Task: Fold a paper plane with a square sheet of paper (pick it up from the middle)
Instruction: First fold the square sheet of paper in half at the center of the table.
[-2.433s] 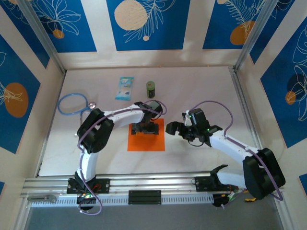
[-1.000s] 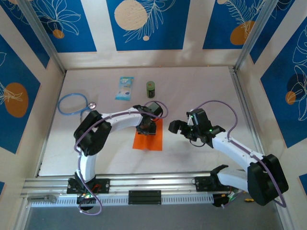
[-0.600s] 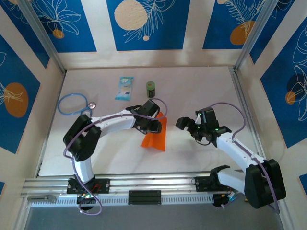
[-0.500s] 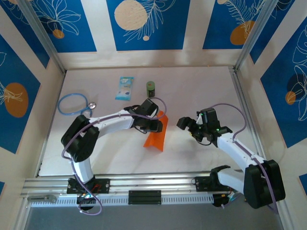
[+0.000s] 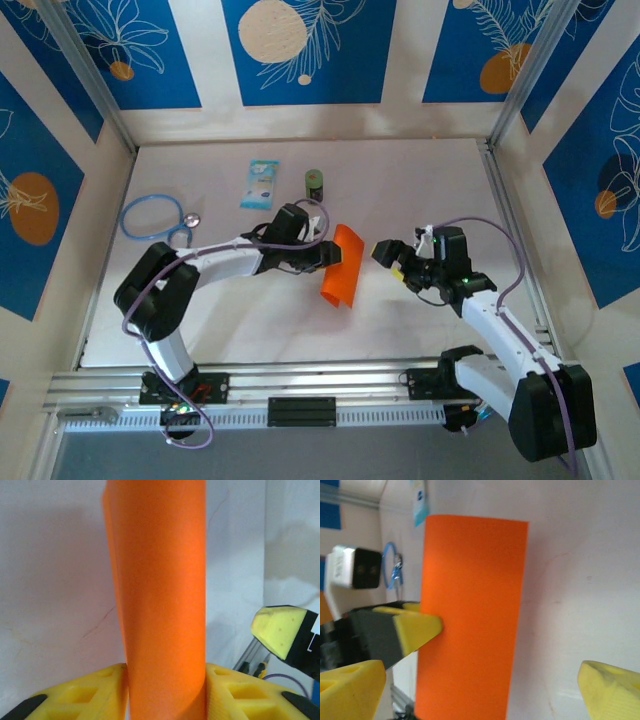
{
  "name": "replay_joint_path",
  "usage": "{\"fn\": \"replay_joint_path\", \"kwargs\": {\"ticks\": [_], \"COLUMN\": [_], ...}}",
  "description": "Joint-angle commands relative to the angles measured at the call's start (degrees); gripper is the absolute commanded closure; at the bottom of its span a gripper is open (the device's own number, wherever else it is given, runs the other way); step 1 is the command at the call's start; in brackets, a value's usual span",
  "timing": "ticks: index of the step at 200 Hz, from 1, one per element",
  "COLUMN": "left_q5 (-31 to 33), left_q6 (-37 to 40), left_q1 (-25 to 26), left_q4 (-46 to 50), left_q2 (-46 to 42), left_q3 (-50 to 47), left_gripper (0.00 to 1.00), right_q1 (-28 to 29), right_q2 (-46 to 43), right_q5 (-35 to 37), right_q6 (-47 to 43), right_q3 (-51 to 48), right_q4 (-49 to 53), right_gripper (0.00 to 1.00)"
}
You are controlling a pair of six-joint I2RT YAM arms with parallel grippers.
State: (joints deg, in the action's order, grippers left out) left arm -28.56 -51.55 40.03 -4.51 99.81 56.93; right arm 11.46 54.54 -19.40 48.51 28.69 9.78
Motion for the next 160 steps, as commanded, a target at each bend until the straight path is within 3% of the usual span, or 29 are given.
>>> {"fn": "replay_joint_path", "kwargs": {"ticks": [1, 82, 160], "left_q5": [-2.1, 4.1, 9.9], "left_q6": [-5.4, -8.8, -6.6], "left_q1": [-1.0, -1.1, -1.1], "left_q4": [-8.2, -14.6, -10.4], "left_q2": [-1.1, -0.2, -1.5], "left_q3": [-2.9, -10.3, -12.6], "left_gripper": [0.59, 0.59, 0.57], "right_q1": [-0.1, 1.8, 6.0], "right_q2": [-0.7, 4.0, 8.8], "right_q5": [-7.4, -8.0, -4.4], "right_q6": [-1.4, -1.7, -0.6], "right_q3": [-0.6, 0.2, 1.7], "right_q4": [-3.8, -4.1, -4.6], "right_gripper": [0.02, 0.1, 0.11]}}
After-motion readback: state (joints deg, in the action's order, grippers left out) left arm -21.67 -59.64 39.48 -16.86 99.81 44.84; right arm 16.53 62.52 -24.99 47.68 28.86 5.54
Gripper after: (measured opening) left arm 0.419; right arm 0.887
